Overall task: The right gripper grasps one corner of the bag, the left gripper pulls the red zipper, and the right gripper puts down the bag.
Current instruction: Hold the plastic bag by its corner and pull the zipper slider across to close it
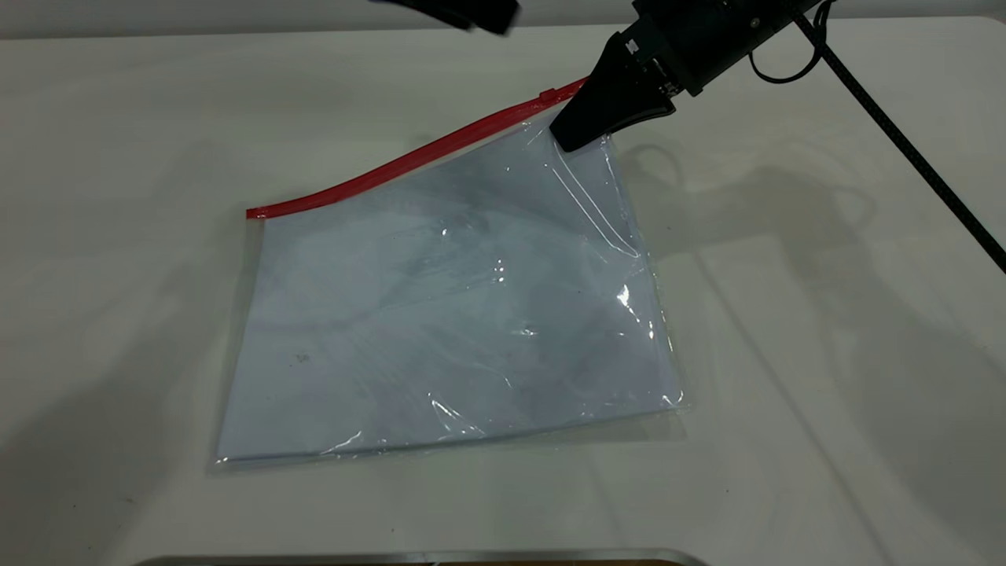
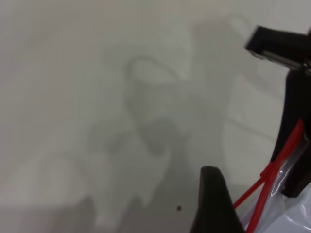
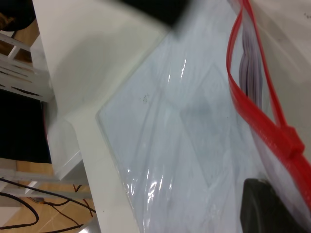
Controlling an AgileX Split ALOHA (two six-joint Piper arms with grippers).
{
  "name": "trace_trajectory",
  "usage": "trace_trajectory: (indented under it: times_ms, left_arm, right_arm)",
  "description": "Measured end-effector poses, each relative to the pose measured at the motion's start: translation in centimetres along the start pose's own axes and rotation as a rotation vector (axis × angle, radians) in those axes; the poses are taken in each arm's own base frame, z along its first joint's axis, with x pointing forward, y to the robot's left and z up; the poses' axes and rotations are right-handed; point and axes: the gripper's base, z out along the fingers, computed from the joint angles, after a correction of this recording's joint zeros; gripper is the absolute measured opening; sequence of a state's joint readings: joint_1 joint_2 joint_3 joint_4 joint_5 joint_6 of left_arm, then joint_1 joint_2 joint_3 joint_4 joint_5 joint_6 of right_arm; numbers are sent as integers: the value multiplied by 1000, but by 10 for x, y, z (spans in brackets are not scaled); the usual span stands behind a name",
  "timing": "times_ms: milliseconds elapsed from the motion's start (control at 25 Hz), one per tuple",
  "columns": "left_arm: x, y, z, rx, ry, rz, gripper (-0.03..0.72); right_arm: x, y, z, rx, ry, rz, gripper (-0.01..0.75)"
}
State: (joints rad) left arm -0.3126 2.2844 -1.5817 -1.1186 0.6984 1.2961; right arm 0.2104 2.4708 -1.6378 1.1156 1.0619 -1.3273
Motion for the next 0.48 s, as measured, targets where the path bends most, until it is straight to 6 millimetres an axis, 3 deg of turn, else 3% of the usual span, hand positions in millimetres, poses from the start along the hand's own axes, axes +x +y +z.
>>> trace_trajectory:
  times_ms: [280,480]
  left_arm:
    - [14,2,42,105,58,1,546]
    - [10,-5,49,124,38,36,546]
  right_arm:
    - [0,0,0,1,0,0,35]
    - [0,0,0,4,5,-4,35]
